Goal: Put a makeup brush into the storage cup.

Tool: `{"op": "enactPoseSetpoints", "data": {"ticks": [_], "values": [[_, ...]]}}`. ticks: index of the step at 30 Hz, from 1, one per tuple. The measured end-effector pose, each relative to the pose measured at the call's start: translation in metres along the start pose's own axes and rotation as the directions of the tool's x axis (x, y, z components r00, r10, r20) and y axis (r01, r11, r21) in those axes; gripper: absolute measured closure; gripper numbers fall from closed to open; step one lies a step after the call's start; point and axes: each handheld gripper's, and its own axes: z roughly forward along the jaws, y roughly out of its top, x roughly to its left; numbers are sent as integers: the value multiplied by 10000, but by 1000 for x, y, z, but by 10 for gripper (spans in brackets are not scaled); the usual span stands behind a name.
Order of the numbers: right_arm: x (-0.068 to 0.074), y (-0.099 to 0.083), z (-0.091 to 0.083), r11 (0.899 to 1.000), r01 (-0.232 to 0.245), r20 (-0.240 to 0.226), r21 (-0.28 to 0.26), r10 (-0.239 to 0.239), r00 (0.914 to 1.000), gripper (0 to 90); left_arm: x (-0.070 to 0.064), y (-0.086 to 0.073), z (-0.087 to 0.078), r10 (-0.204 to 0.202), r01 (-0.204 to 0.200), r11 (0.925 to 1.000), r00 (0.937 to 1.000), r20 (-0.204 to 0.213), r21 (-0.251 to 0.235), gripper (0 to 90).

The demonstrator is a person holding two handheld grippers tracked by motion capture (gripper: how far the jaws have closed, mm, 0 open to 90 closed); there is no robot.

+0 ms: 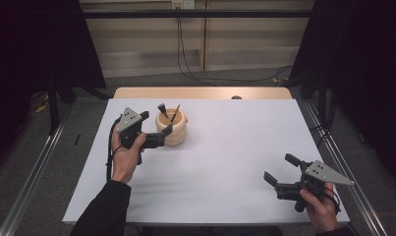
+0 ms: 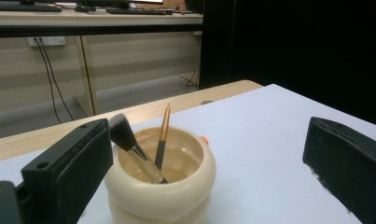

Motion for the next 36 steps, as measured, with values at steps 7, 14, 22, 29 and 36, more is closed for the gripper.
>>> {"op": "enactPoseSetpoints", "data": {"ticks": [7,14,22,29,36], "values": [[1,0,0,10000,65,16,-27,-65,10000,0,0,-7,-17,-392,392,9992,9992,-30,-24,17],[0,0,-1,10000,67,19,-25,-67,10000,0,-9,-24,-33,-495,495,9987,9988,14,156,16],[0,1,1,10000,81,-12,-28,-81,10000,0,-18,-34,-55,-428,430,9990,9990,-95,125,12],[-2,0,0,10000,75,162,-19,-75,9998,0,-27,-45,-69,-481,481,9988,9988,-115,-65,3],[-2,0,-3,10000,22,263,-51,-21,9997,0,-37,-53,-84,-397,397,9992,9992,62,-82,6]]}}
